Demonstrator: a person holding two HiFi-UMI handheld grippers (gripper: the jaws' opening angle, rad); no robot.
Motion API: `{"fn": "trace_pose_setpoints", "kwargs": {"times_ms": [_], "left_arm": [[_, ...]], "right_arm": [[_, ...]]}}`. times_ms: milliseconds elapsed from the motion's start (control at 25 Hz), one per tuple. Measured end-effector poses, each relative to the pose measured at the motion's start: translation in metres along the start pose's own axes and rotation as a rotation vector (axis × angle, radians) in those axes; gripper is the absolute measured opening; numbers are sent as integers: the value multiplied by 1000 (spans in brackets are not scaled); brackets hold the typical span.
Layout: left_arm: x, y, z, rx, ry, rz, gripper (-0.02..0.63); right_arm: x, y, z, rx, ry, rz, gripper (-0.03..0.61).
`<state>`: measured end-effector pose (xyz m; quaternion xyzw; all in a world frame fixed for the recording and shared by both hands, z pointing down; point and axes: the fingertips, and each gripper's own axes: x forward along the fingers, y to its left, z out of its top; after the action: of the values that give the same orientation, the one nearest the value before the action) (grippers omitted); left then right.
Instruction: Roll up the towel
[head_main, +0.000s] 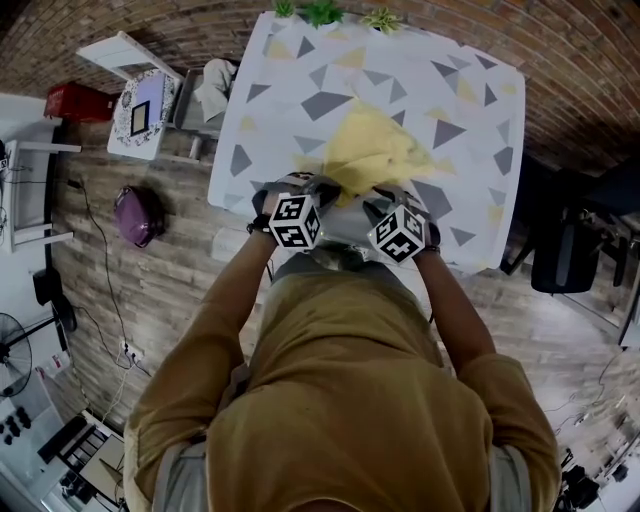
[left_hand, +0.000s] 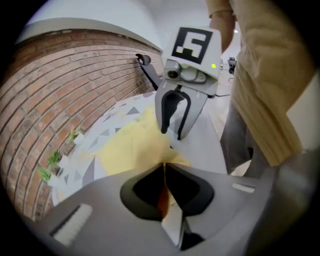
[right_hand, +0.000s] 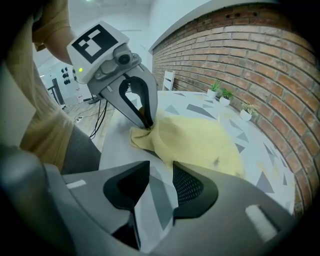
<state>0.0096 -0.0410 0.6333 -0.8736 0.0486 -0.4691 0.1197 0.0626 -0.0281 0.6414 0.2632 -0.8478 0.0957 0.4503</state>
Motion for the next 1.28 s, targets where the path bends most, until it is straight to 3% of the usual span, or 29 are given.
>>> {"fn": "trace_pose_setpoints", "kwargs": {"times_ms": [160,240,400,600,760,800,840,880,1000,1080,1280], "left_arm": [[-13,11,5,-264,-112,33,72],[-18,15,4,-315,-130,57,72],[-16,10,-5,-198,-71,71,75],[-11,12,-15,-56,18,45,190],[-1,11,-11,91,59,32,190],[0,11,-8,94,51,31,146],[0,9,-4,65,32,23,98],[-1,9,1,0,-2,11,91],[-12,22,14,-314,-134,7,84],[-19,34,21,-482,-206,20,84],[-27,56,32,-740,-332,40,83]], "right_arm": [[-5,6,4,-1,-27,3,126],[-5,10,5,-2,-36,9,126],[-2,14,2,3,-27,20,126],[-2,13,3,-2,-26,21,126],[-2,11,3,0,-26,19,126],[-2,11,3,1,-26,18,126],[-2,11,3,4,-26,17,126],[-3,12,3,7,-30,17,126],[-8,13,11,19,-72,17,127],[-9,14,17,21,-109,15,151],[-9,14,35,3,-178,-50,235]]}}
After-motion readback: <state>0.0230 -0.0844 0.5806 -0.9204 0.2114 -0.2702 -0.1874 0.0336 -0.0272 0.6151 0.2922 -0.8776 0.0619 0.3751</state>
